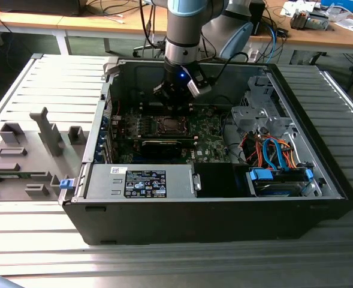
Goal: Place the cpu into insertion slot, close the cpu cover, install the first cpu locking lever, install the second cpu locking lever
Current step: 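Install the first cpu locking lever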
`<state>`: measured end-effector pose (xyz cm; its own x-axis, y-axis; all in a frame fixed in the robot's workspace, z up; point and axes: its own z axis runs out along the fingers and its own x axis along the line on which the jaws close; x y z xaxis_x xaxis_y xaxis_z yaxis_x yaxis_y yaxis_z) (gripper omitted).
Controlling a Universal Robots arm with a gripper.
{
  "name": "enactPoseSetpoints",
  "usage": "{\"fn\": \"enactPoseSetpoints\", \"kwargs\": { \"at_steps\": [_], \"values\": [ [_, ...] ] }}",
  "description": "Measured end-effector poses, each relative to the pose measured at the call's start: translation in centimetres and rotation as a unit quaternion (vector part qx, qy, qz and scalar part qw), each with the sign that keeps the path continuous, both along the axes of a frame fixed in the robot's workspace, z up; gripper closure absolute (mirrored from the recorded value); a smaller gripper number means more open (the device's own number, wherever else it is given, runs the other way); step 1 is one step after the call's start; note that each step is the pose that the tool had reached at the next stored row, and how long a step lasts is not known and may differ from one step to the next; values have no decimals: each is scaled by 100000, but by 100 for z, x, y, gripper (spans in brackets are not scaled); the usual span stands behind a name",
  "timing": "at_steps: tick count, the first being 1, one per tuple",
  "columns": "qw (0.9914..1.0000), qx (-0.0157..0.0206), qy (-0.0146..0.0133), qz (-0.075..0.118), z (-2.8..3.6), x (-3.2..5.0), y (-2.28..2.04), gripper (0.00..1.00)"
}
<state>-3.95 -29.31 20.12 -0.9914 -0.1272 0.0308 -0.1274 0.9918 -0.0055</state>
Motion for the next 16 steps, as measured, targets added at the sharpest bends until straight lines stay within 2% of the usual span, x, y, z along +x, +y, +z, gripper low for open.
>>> {"fn": "enactPoseSetpoints", "kwargs": {
  "at_steps": [5,7,9,11,12,15,16],
  "values": [
    [100000,-4,-7,4,-4,86,13,89],
    [100000,10,-29,-5,11,88,22,89],
    [100000,-82,-9,9,161,88,31,89],
    [100000,-81,-10,-1,181,87,31,89],
    [100000,-89,-3,-1,182,87,11,89],
    [100000,-88,82,-1,176,94,-98,89],
    [100000,-88,137,-13,171,97,-159,89]
  ]
}}
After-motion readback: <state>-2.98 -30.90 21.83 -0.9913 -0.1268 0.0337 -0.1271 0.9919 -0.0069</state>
